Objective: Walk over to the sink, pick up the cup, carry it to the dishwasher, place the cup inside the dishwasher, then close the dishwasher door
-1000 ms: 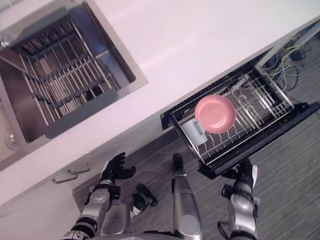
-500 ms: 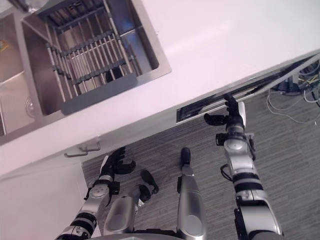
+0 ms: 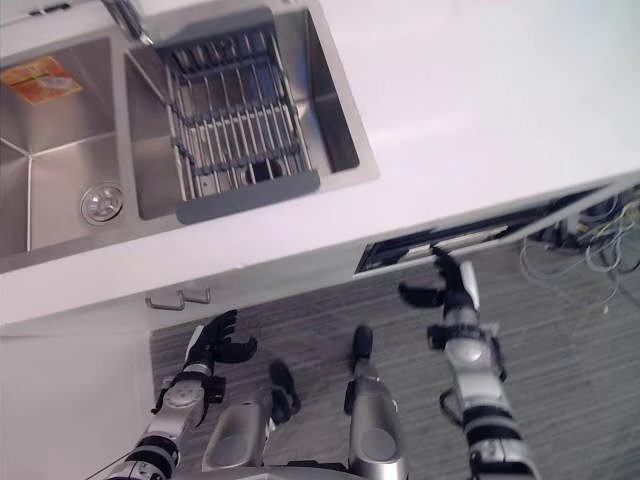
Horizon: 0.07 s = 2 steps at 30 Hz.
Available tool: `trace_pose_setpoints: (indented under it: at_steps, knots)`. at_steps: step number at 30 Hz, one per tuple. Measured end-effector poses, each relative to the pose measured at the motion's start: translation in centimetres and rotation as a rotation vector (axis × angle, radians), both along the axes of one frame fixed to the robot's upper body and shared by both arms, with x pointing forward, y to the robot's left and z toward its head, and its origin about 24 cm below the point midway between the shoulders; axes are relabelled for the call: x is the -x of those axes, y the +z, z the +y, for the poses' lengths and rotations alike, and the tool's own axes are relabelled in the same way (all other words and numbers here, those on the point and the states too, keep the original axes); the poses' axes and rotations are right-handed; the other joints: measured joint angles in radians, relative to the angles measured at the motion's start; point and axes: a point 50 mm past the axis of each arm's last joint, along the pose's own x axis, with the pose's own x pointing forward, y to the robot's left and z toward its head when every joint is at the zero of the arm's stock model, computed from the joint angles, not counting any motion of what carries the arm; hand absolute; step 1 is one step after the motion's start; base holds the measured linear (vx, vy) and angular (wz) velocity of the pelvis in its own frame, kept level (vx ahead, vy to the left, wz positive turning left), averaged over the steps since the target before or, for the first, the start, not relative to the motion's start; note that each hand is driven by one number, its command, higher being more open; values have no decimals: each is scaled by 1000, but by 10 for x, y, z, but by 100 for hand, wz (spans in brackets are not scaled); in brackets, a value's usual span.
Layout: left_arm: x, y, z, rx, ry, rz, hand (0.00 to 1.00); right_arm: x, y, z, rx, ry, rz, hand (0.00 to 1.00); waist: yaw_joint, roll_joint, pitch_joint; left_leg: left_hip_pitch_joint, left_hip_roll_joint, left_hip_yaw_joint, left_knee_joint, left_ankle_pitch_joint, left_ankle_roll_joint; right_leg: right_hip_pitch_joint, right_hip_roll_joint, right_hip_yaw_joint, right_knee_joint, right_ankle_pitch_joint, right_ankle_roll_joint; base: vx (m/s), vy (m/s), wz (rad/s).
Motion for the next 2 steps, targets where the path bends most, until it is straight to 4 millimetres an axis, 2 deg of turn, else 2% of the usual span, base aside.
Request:
trace_pose_setpoints:
  at_steps: [2]
  knots:
    - [12, -6, 7, -25, 3, 48, 90, 23, -25, 6, -27, -7, 111, 90, -1, -16, -44, 33, -7, 1, -22, 0, 0, 27, -1, 3, -6, -5, 7, 100, 27, 1]
